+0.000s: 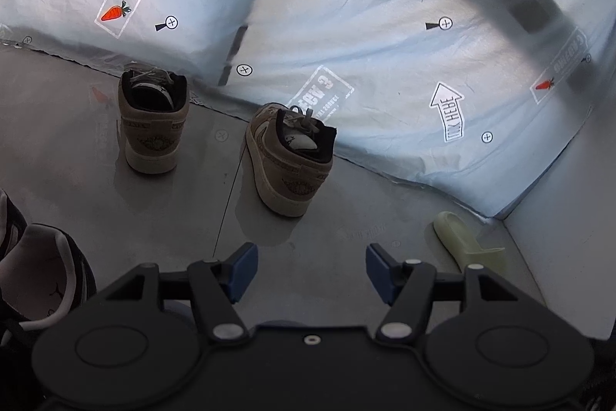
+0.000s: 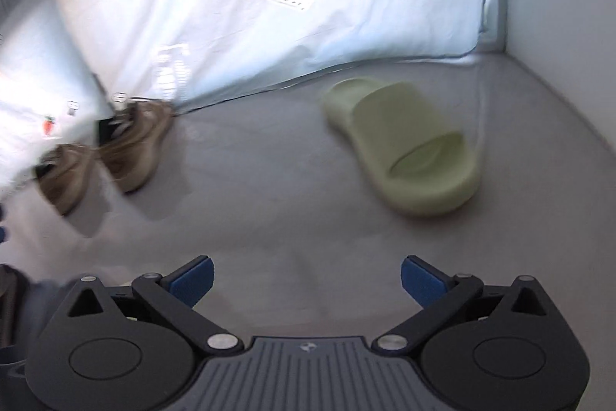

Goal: Organize scattered shoes
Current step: 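Reach the right gripper to the other green slide and grasp its strap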

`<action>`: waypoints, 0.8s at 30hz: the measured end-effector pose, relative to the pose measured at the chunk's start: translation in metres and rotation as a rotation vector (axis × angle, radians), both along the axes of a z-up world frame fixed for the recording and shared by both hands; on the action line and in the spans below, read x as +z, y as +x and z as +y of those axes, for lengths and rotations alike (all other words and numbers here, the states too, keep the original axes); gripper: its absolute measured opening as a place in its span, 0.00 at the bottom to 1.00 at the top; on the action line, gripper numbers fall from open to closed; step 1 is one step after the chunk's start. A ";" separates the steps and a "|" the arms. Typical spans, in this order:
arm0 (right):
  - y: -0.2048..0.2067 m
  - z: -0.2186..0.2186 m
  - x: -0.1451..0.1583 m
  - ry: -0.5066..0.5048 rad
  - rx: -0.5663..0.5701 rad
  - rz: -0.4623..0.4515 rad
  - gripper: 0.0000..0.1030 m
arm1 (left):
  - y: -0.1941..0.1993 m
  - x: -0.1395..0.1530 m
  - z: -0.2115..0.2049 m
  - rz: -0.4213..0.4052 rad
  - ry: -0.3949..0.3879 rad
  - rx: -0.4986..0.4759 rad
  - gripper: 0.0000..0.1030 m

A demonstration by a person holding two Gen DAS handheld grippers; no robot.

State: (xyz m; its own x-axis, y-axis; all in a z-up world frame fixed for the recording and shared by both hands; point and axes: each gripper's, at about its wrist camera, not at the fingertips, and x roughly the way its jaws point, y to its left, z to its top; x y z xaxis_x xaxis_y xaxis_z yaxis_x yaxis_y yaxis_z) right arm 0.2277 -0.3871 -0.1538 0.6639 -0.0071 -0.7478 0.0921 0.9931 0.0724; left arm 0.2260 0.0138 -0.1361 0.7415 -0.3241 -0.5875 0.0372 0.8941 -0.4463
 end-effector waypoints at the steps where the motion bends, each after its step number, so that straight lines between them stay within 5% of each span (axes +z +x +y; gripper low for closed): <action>1: 0.006 -0.005 -0.001 -0.019 0.001 -0.004 1.00 | 0.001 -0.001 -0.004 0.007 0.009 -0.015 0.69; 11: 0.100 -0.061 -0.021 -0.144 0.052 -0.012 1.00 | 0.017 -0.014 -0.055 0.047 0.090 -0.194 0.76; 18: 0.161 -0.082 -0.043 -0.096 0.117 0.045 1.00 | 0.022 -0.018 -0.056 0.061 0.110 -0.164 0.76; 24: 0.153 -0.084 -0.049 -0.090 0.135 0.043 1.00 | 0.023 -0.019 -0.044 0.080 0.099 -0.106 0.76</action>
